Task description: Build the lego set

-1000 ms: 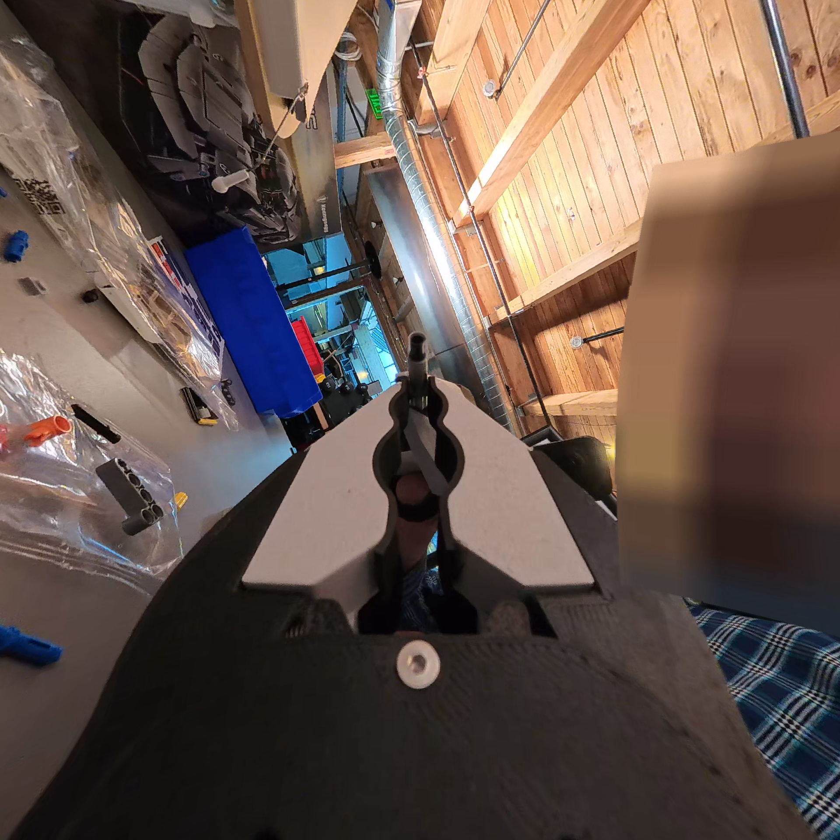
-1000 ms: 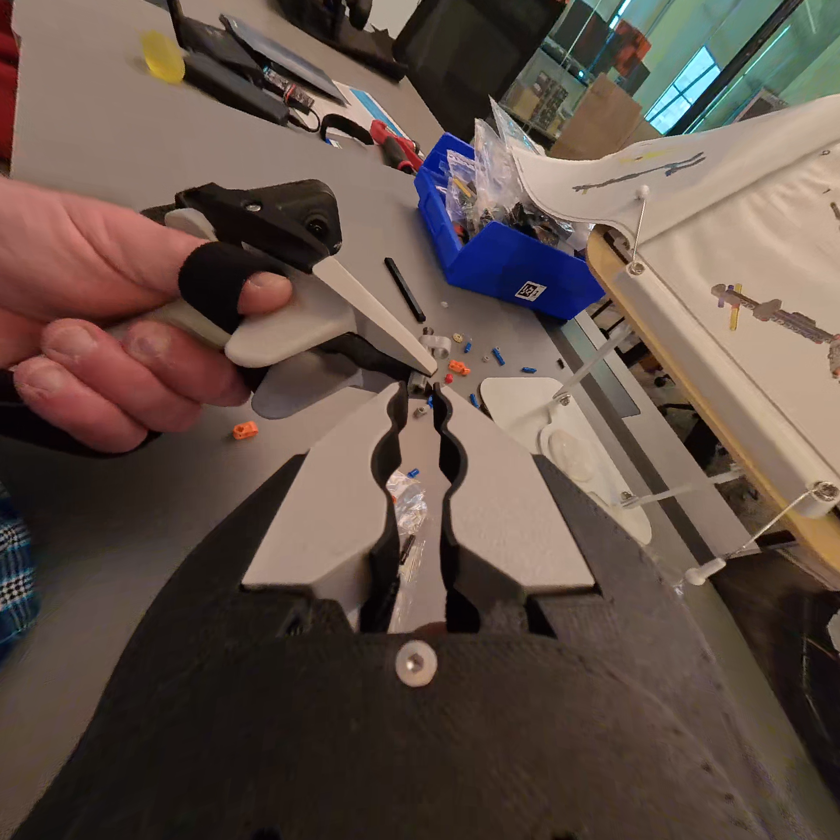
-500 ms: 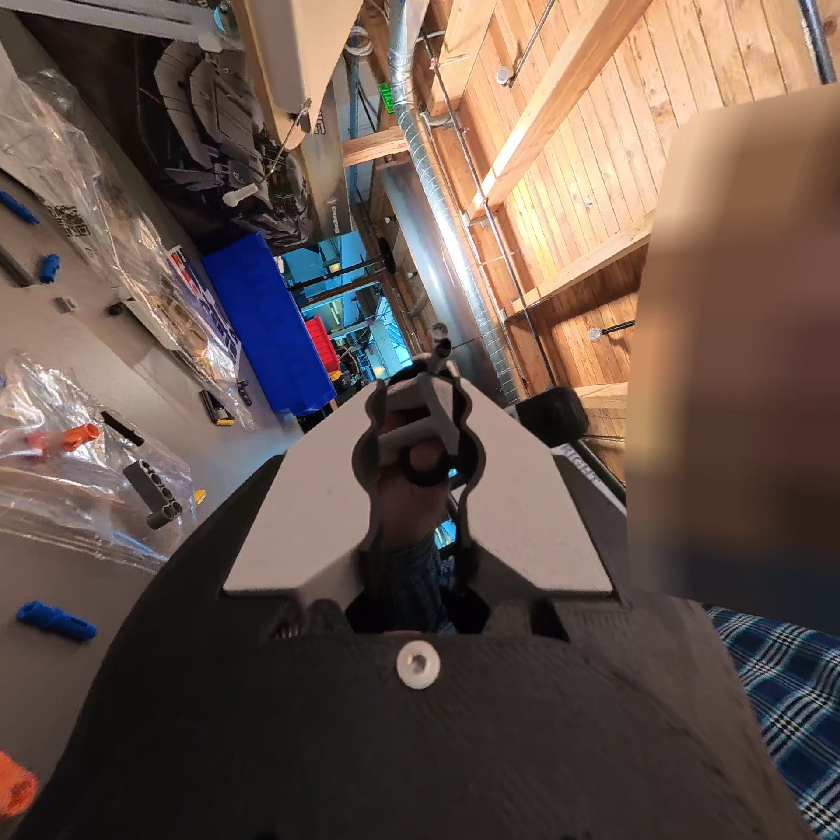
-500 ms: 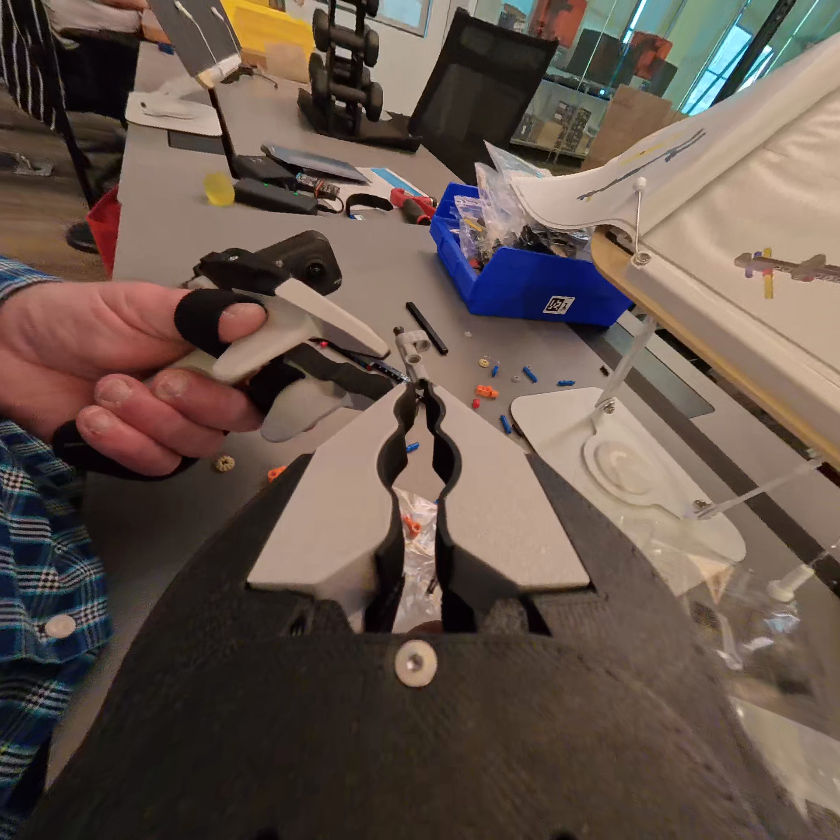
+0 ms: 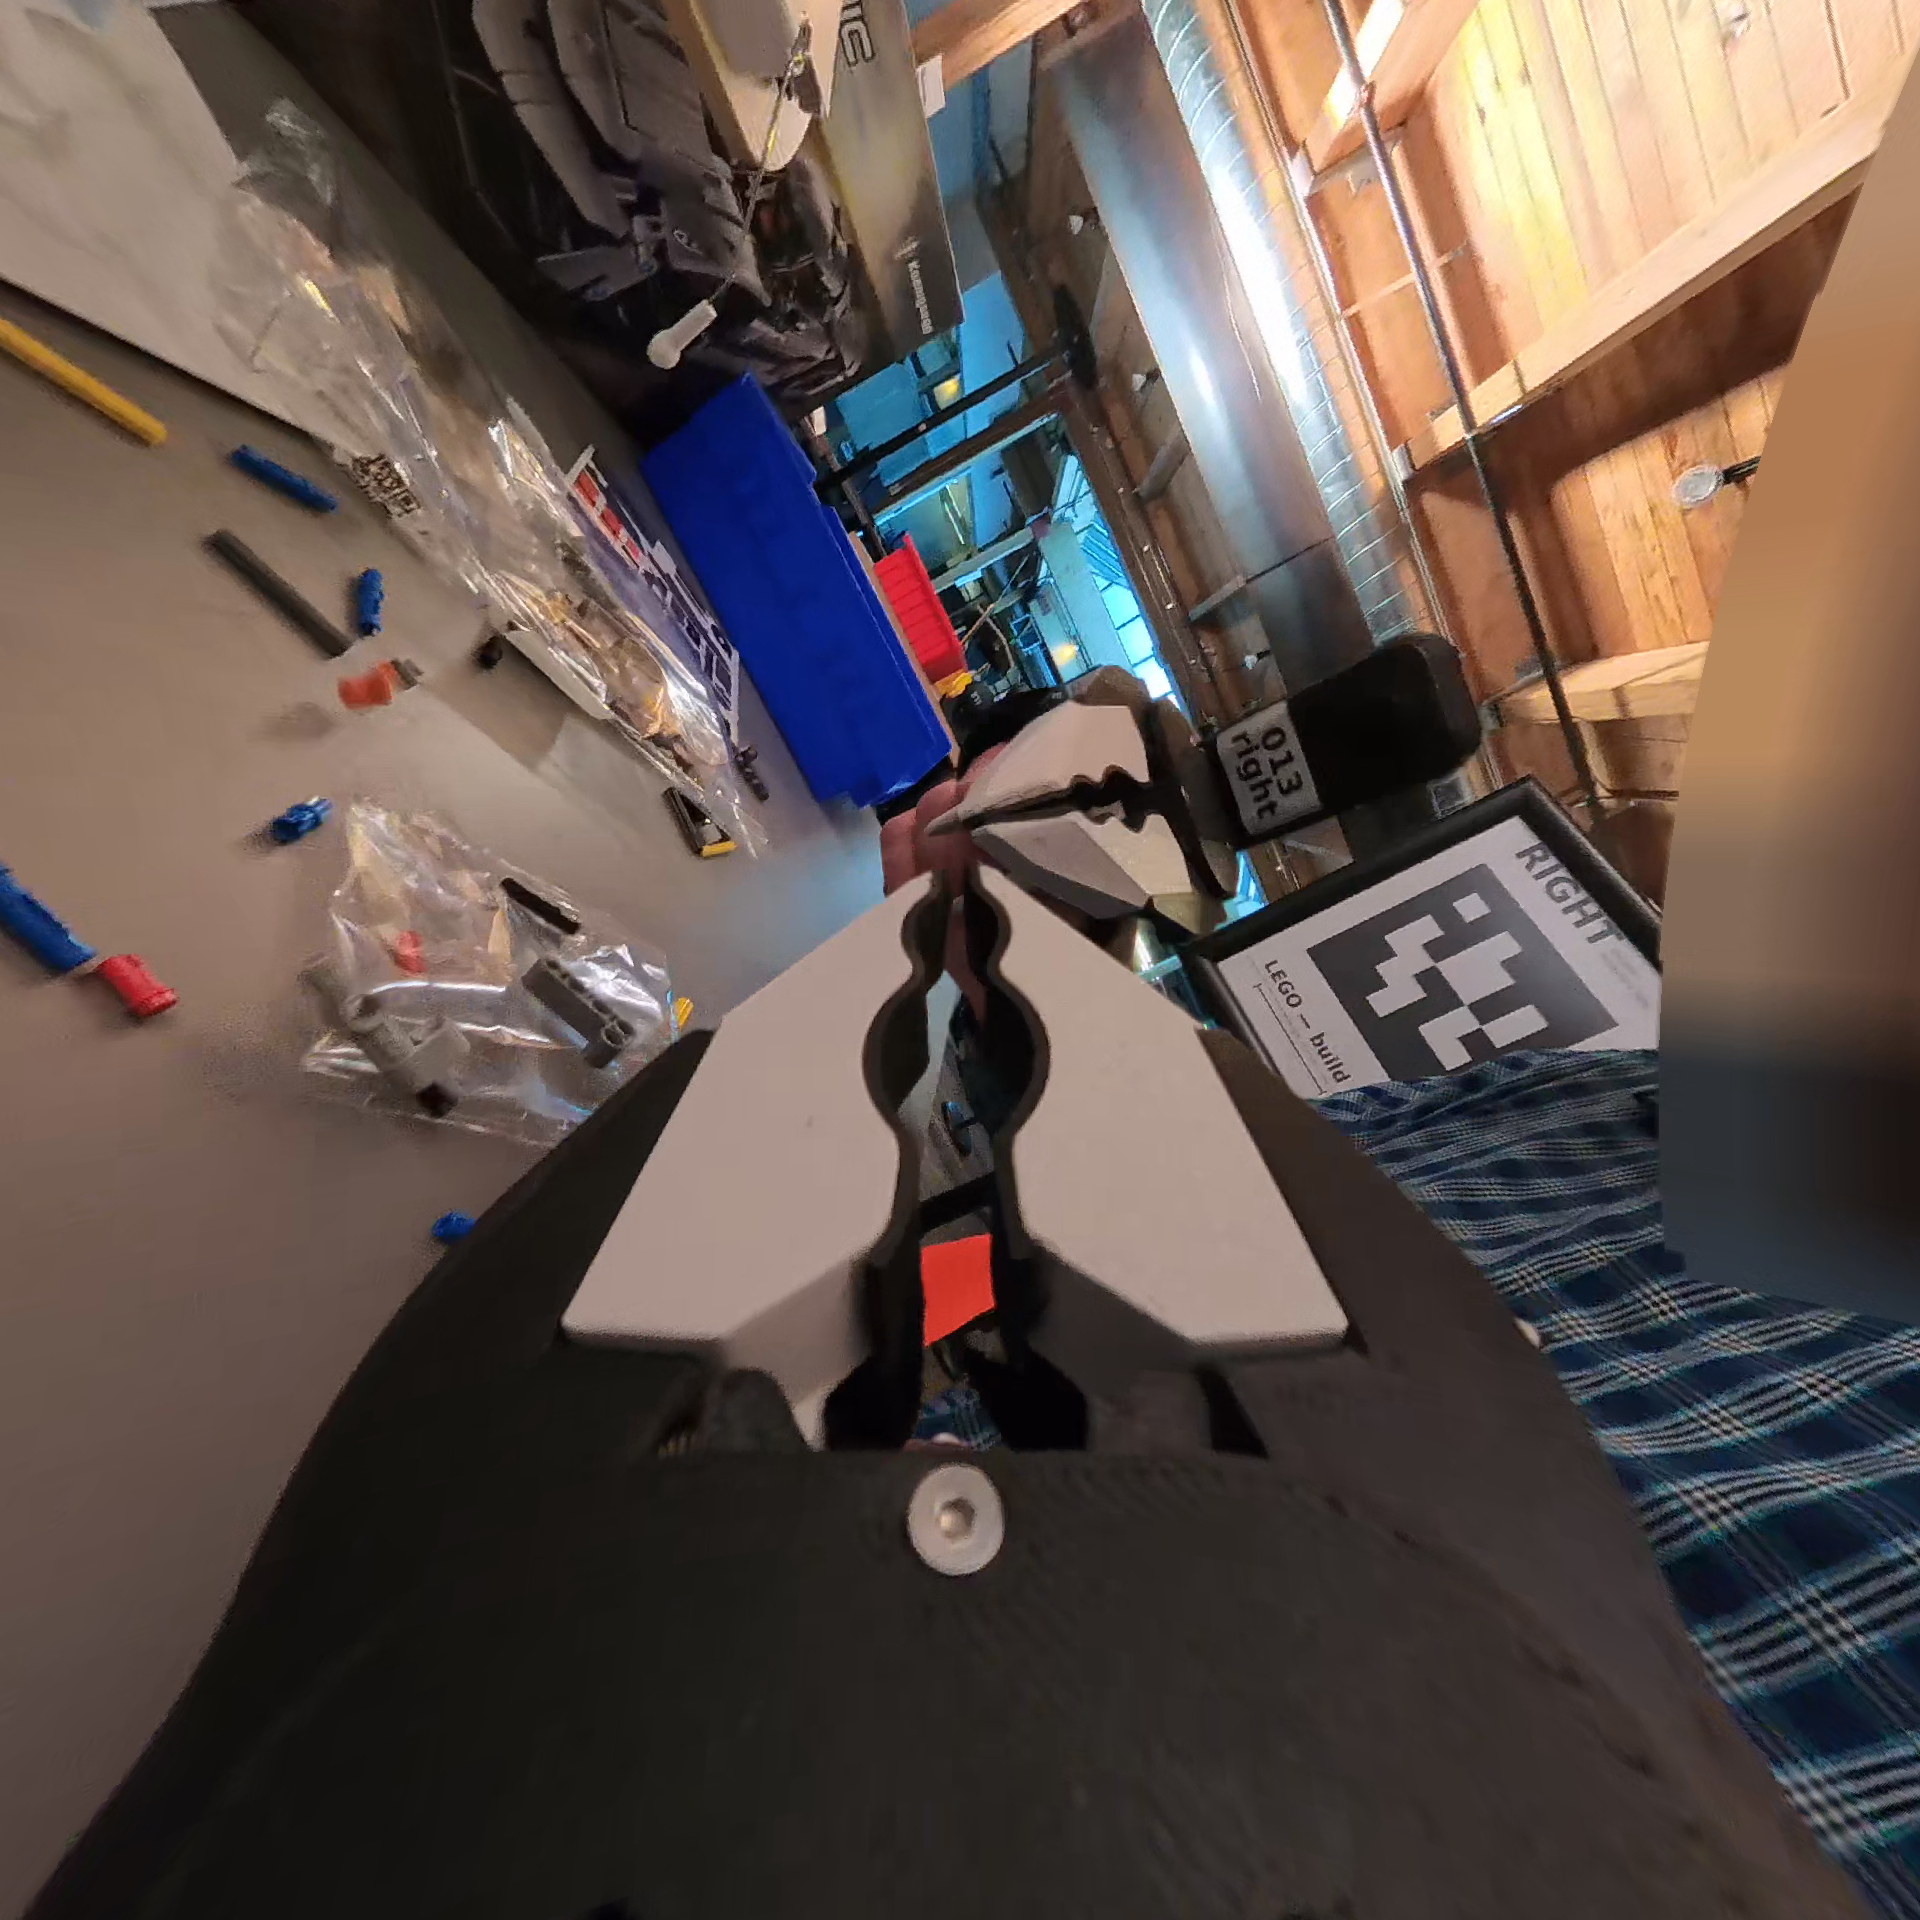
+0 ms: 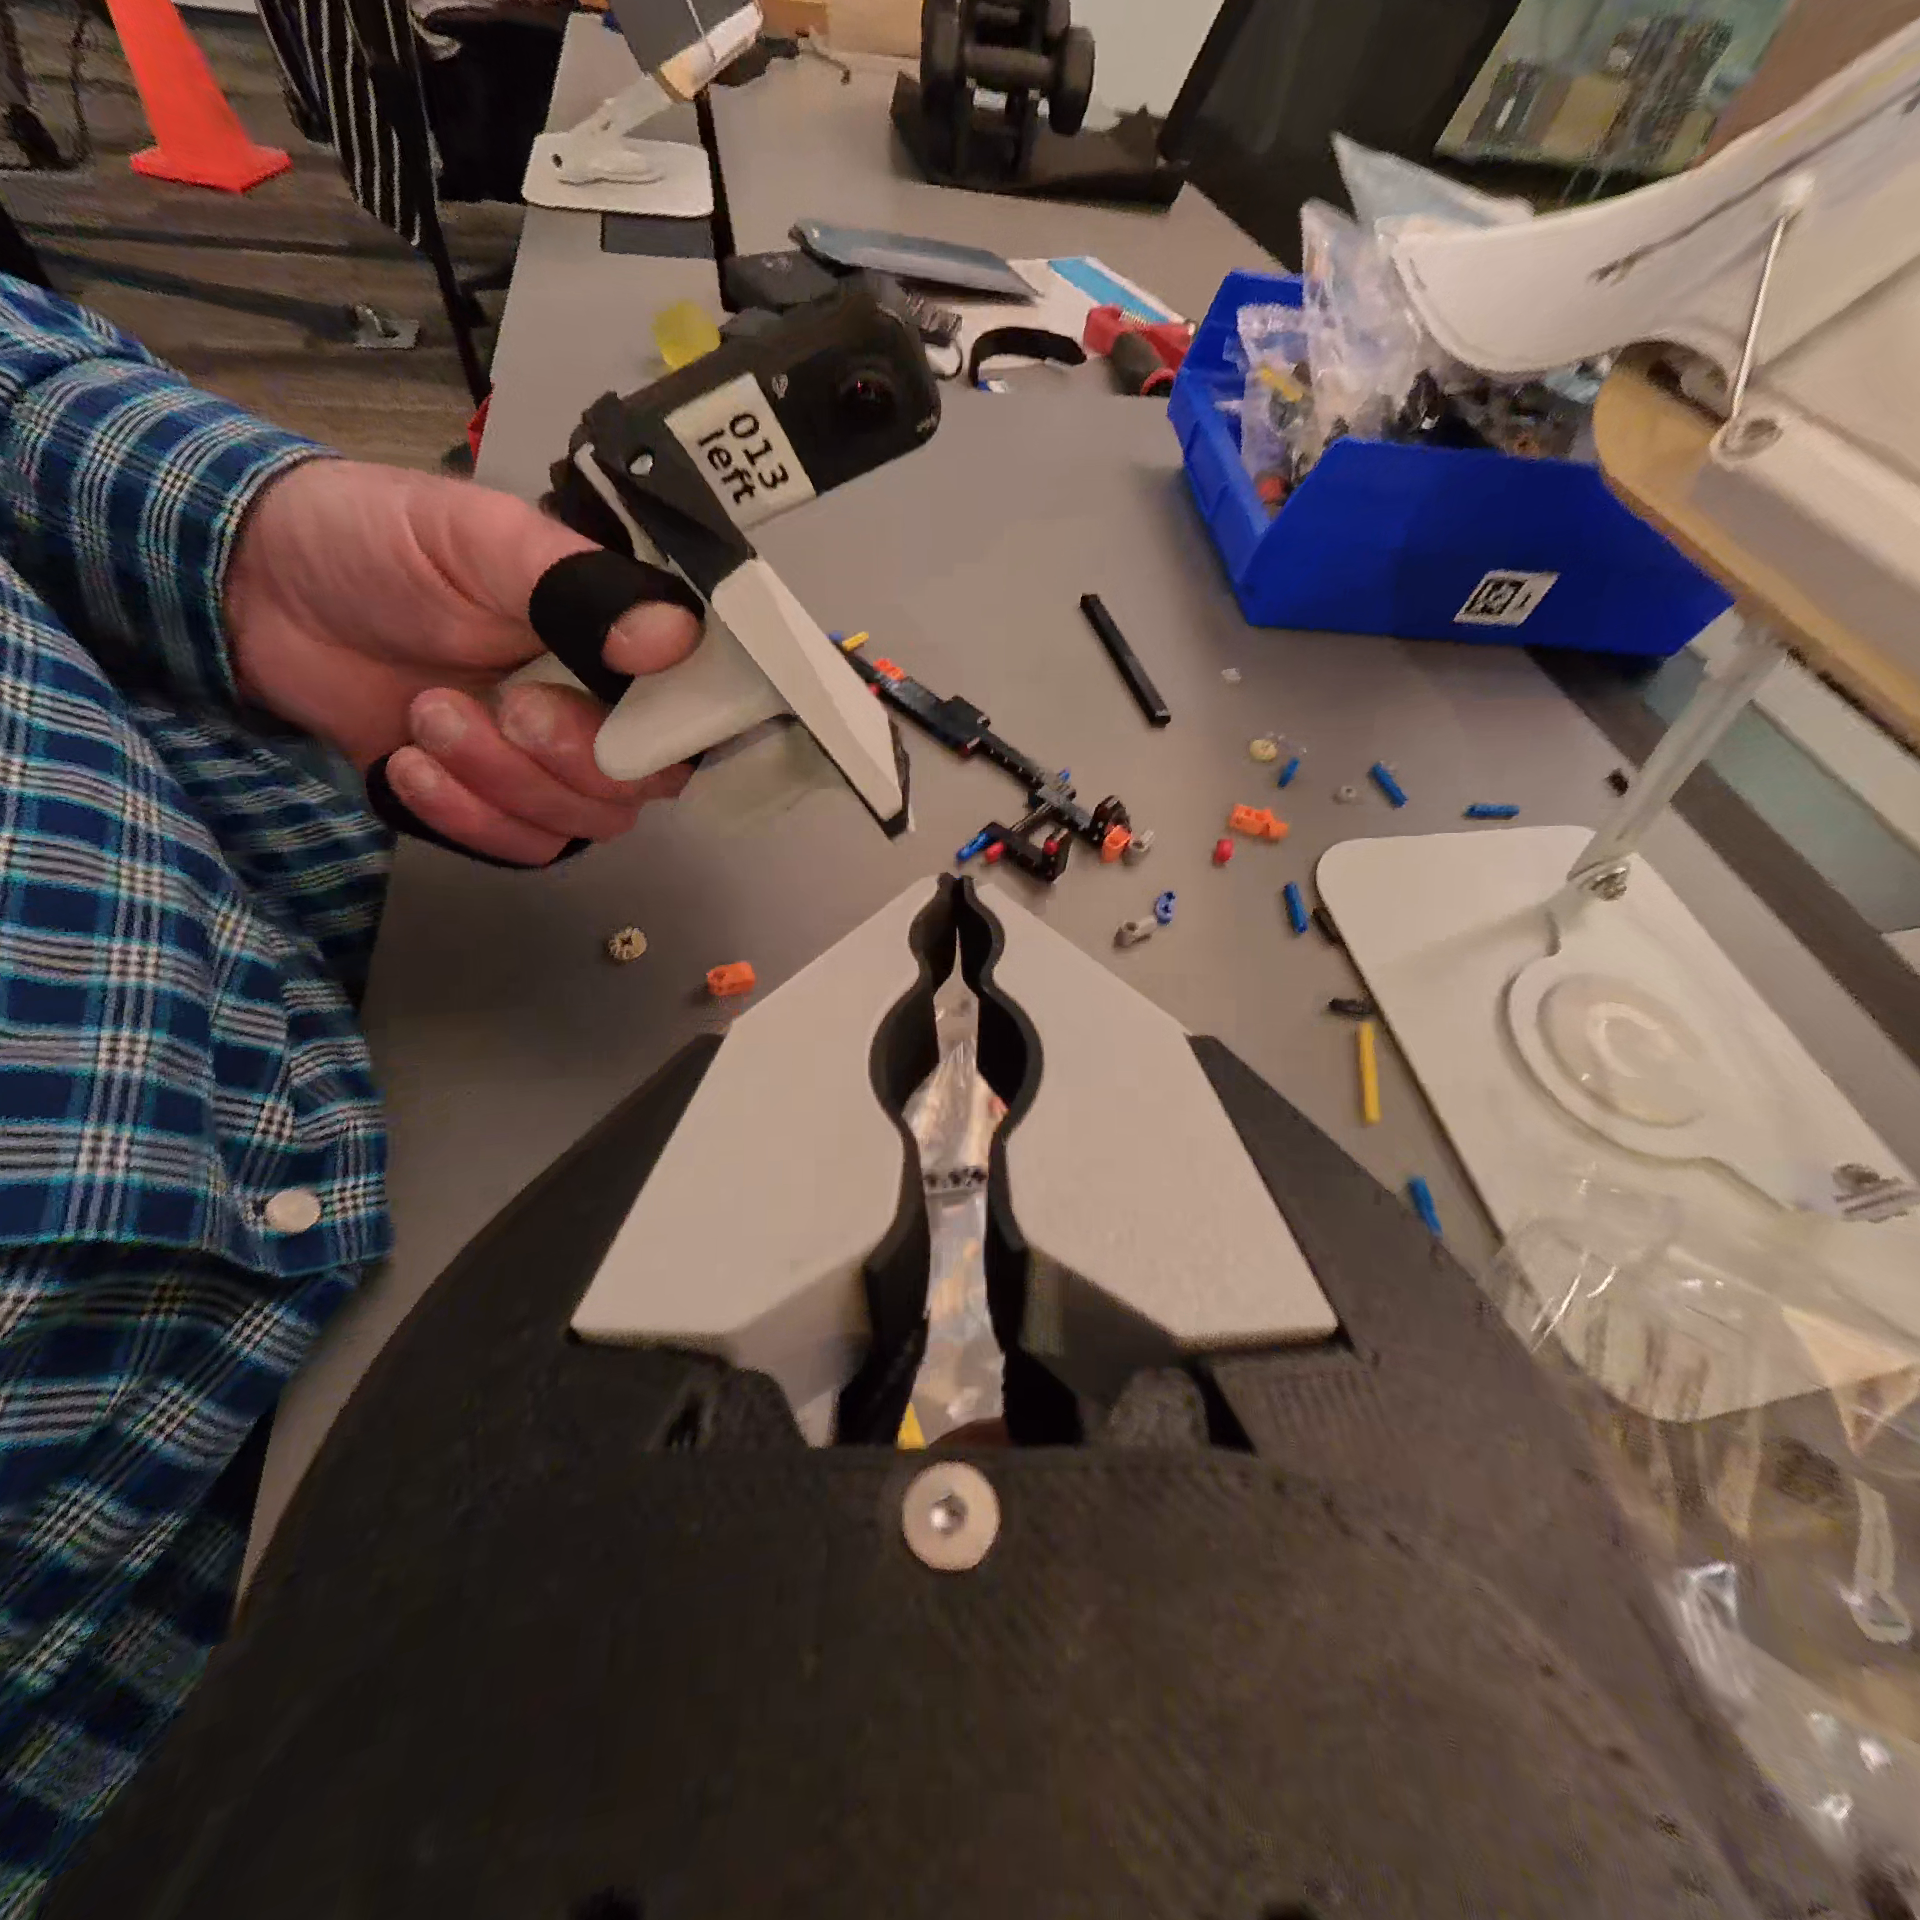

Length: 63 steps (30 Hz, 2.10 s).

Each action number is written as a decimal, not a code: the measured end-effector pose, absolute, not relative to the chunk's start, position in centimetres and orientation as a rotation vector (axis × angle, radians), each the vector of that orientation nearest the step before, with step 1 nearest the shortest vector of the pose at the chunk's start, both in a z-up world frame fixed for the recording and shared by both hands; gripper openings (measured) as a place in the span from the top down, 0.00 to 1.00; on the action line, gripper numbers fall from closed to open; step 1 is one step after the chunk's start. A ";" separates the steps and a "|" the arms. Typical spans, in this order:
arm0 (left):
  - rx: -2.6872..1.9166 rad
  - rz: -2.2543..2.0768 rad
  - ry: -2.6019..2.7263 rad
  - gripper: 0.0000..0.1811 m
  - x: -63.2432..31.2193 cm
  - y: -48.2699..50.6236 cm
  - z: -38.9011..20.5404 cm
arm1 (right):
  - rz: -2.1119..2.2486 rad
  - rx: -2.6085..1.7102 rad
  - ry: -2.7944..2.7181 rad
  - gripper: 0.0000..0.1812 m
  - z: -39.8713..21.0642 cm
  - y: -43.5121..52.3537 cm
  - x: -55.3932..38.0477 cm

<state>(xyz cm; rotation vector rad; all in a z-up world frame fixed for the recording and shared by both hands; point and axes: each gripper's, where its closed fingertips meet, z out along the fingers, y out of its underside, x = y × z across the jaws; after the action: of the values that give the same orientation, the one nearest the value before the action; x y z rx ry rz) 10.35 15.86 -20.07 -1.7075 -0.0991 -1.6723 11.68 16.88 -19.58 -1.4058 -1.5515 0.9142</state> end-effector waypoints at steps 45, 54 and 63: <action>-1.723 -1.452 -0.023 0.94 7.2 16.5 -20.8 | 1.516 -1.653 -1.227 0.98 -21.5 15.5 6.4; -1.548 -1.417 0.020 0.96 6.7 16.2 -17.4 | 1.866 -1.599 -0.928 0.98 -18.6 14.5 5.2; -1.514 -1.393 0.033 0.96 6.3 16.1 -16.4 | 2.019 -1.566 -0.759 0.98 -17.3 14.8 5.0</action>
<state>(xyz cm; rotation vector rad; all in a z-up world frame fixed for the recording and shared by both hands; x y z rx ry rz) 6.26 16.13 -16.37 -1.5143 0.0331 -1.3931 4.97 14.81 -17.31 -1.5664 -0.7592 2.0191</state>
